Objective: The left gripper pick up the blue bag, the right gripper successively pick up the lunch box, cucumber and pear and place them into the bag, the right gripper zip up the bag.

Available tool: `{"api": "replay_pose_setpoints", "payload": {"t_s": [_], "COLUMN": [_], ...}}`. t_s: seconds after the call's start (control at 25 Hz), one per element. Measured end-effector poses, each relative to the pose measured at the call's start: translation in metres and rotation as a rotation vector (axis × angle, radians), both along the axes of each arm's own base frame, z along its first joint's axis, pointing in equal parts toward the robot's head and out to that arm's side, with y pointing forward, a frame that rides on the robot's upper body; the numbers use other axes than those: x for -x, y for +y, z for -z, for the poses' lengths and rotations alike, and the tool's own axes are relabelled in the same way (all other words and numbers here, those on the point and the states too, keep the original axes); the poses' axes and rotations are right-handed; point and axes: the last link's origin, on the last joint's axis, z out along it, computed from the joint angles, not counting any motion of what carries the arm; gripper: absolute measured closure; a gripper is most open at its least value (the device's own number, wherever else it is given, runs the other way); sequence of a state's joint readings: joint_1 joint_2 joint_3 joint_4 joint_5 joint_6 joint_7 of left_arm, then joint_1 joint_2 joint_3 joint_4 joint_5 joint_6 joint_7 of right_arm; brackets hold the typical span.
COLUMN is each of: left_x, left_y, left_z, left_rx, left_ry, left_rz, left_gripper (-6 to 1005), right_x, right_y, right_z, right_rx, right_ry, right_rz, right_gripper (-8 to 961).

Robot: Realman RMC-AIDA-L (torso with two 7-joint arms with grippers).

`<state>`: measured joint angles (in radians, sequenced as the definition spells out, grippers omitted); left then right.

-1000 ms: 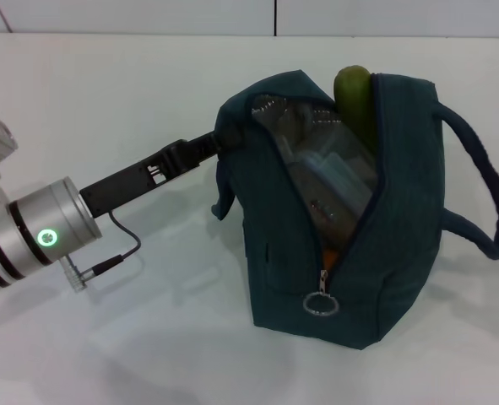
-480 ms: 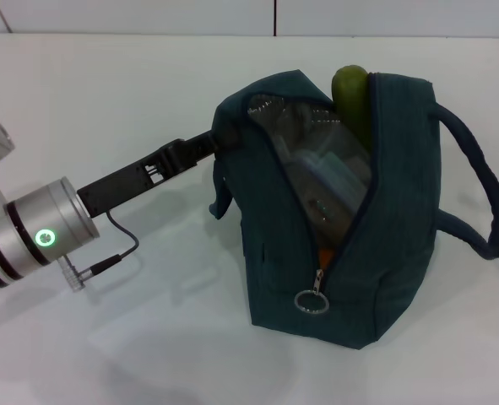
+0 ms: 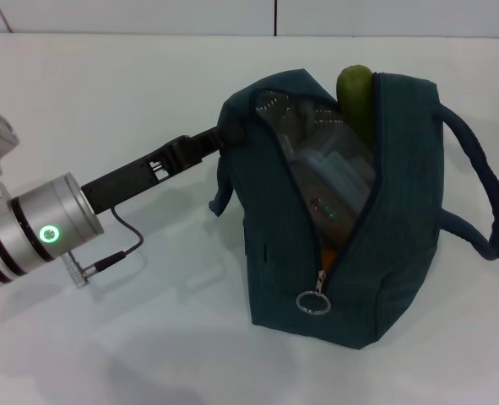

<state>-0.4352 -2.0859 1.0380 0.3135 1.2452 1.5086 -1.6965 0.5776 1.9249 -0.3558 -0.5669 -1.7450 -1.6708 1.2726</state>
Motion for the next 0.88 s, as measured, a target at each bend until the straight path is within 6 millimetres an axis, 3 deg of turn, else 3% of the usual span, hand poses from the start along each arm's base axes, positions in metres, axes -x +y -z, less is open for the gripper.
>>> {"api": "replay_pose_setpoints", "payload": {"t_s": [0.52, 0.88], "left_x": [-0.007, -0.015], "left_y": [0.000, 0.004], "left_z": [-0.002, -0.003], "left_rx": [0.004, 0.007], "left_ry": [-0.021, -0.031], "left_rz": [0.039, 0.074], "left_gripper": [936, 936], "right_x": [0.052, 0.062], "right_y": [0.054, 0.062], "right_z": [0.040, 0.079], "right_rx": [0.114, 0.201], "right_ry": [-0.233, -0.405], "right_rz": [-0.022, -0.030], "right_gripper": [890, 888]}}
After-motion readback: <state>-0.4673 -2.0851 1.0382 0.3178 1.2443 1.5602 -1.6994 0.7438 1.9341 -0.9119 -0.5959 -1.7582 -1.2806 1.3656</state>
